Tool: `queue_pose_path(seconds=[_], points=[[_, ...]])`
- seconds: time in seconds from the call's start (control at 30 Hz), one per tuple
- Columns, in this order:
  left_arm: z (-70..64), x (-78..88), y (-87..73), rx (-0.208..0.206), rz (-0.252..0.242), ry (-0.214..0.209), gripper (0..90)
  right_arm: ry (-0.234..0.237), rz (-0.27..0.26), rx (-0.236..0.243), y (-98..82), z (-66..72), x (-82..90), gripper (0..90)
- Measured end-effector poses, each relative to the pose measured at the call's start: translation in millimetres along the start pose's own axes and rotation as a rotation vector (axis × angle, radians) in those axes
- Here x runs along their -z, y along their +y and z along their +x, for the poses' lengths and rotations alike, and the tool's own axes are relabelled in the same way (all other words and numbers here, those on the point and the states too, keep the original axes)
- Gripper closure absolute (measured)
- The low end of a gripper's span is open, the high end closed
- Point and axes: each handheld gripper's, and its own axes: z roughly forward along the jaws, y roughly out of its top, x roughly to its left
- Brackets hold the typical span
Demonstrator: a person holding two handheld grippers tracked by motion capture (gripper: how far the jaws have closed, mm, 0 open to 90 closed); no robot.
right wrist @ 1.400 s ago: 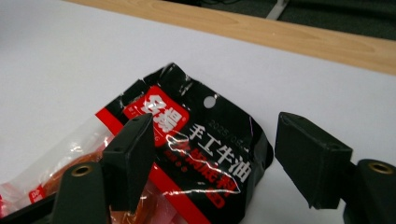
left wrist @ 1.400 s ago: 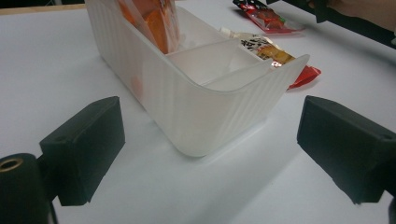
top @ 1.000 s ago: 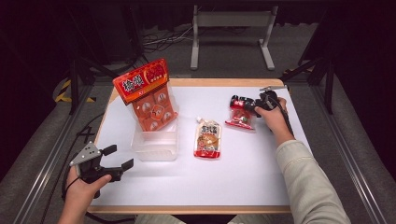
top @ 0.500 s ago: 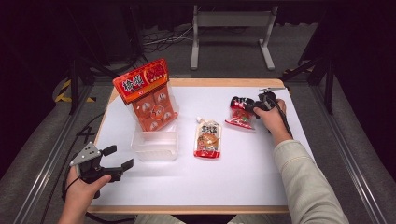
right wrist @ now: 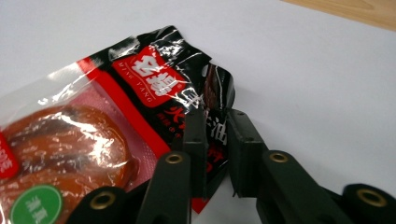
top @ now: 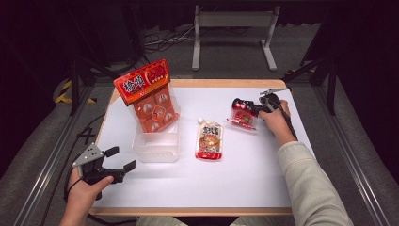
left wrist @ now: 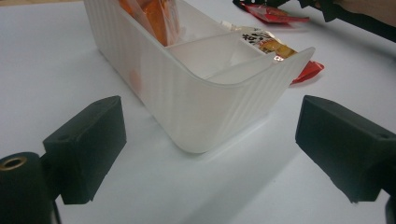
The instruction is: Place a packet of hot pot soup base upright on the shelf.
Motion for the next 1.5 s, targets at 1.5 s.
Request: queue_pose_path(seconds=[1.5], points=[[-9.8, 5.6, 15.4, 0.019, -0.034, -0.007, 15.7, 0.206, -0.364, 0.168, 37.8, 50.3, 139.8, 90.0]])
